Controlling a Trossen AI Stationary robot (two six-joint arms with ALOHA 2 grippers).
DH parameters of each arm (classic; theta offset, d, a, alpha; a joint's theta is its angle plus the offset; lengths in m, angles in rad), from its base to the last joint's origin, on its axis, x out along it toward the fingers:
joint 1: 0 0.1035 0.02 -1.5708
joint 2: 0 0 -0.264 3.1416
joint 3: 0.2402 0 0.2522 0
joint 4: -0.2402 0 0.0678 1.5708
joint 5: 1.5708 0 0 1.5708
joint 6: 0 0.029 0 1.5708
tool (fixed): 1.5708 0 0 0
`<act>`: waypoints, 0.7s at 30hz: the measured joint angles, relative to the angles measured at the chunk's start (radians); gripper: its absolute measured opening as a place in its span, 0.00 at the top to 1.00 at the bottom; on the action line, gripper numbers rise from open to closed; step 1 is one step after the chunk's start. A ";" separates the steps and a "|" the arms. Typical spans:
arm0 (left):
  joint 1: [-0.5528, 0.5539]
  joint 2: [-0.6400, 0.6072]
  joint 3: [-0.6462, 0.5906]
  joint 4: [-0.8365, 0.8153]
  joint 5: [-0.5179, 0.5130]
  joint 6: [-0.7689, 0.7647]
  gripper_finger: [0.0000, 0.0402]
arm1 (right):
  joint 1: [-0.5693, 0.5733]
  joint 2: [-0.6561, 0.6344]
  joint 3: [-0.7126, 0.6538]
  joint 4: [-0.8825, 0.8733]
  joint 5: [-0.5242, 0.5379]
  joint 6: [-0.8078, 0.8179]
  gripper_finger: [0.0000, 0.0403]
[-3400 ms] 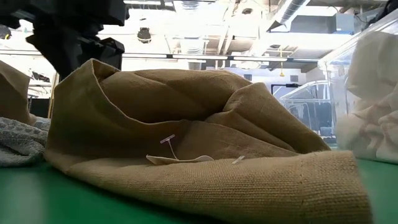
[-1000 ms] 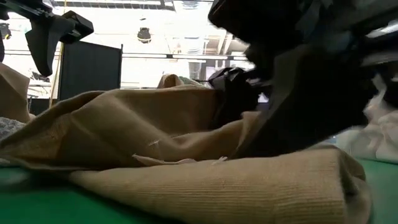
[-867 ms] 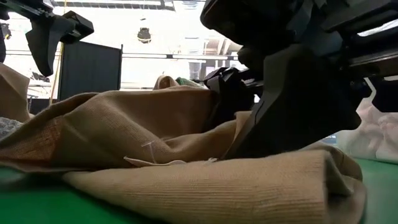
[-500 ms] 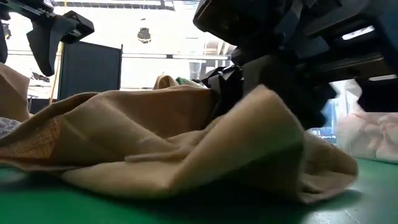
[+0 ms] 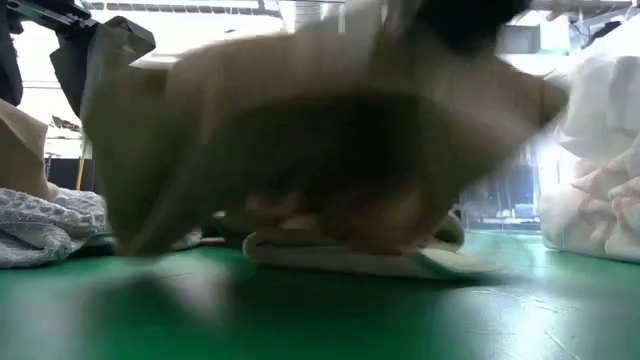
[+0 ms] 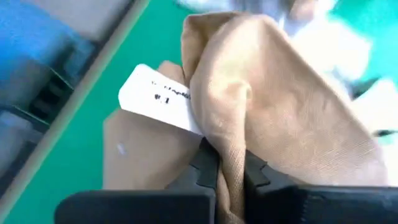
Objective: Sort towels by color in basket
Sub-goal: Put the brown towel into the bottom transparent bin
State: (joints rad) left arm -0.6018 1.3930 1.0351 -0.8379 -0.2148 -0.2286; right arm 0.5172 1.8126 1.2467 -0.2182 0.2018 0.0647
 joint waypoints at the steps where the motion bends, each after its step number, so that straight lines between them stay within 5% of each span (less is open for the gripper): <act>1: 0.000 0.000 0.000 0.000 -0.003 0.002 0.52 | 0.009 -0.040 0.000 -0.020 0.009 0.001 0.91; 12: 0.000 0.000 0.000 0.031 -0.022 0.034 0.52 | 0.163 -0.488 0.001 -0.402 0.243 0.251 0.91; 21: 0.000 0.000 0.000 0.047 -0.026 0.042 0.52 | 0.272 -0.654 0.001 -0.867 0.262 0.761 0.91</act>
State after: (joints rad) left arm -0.6018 1.3930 1.0351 -0.7911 -0.2411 -0.1866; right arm 0.7897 1.1587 1.2480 -1.0857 0.4643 0.8255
